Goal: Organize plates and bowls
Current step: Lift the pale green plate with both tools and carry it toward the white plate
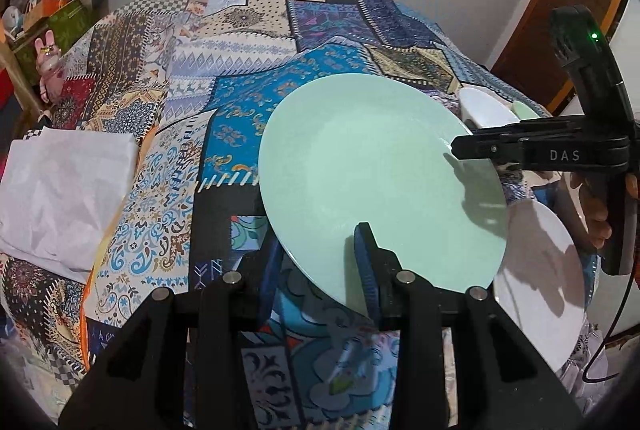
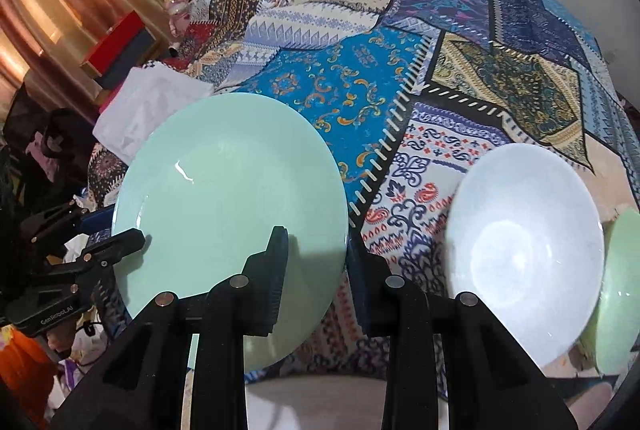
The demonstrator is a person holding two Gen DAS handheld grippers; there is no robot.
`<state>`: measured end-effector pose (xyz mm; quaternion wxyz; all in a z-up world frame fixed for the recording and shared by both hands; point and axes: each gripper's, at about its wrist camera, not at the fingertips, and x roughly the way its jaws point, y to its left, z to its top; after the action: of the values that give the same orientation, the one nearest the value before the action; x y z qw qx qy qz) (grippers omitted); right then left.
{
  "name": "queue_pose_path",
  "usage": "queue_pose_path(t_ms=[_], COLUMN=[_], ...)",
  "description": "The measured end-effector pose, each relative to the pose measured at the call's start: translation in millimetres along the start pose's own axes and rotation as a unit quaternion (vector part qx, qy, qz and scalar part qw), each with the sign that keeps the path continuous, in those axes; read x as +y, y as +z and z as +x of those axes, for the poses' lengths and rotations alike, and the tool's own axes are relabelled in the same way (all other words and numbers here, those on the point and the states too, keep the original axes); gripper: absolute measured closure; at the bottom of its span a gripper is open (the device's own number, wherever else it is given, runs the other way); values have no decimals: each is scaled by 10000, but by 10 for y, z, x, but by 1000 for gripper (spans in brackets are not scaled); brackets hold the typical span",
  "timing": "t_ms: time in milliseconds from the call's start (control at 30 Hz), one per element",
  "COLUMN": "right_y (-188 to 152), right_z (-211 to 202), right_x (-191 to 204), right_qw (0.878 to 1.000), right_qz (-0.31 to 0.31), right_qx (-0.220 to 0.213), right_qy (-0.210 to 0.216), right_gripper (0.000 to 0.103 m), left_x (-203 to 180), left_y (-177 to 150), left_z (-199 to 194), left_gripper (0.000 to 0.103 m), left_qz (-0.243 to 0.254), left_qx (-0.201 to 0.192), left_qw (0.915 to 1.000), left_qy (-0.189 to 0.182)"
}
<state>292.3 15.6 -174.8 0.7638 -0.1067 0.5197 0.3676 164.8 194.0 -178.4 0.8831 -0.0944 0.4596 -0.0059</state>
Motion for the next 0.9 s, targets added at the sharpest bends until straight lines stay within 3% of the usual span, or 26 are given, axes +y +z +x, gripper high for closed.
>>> queue_pose_path(t_ms=[900], right_y=[-711], right_z=[-782], right_x=[-211], right_qw=[9980], right_qz=[498], right_qx=[-385], right_qy=[-72], right_gripper=[76], left_x=[-826], left_y=[-176], left_z=[-559], left_gripper=[67], left_qz=[518], left_qx=[-341], left_qw=[9979], left_qy=[-210])
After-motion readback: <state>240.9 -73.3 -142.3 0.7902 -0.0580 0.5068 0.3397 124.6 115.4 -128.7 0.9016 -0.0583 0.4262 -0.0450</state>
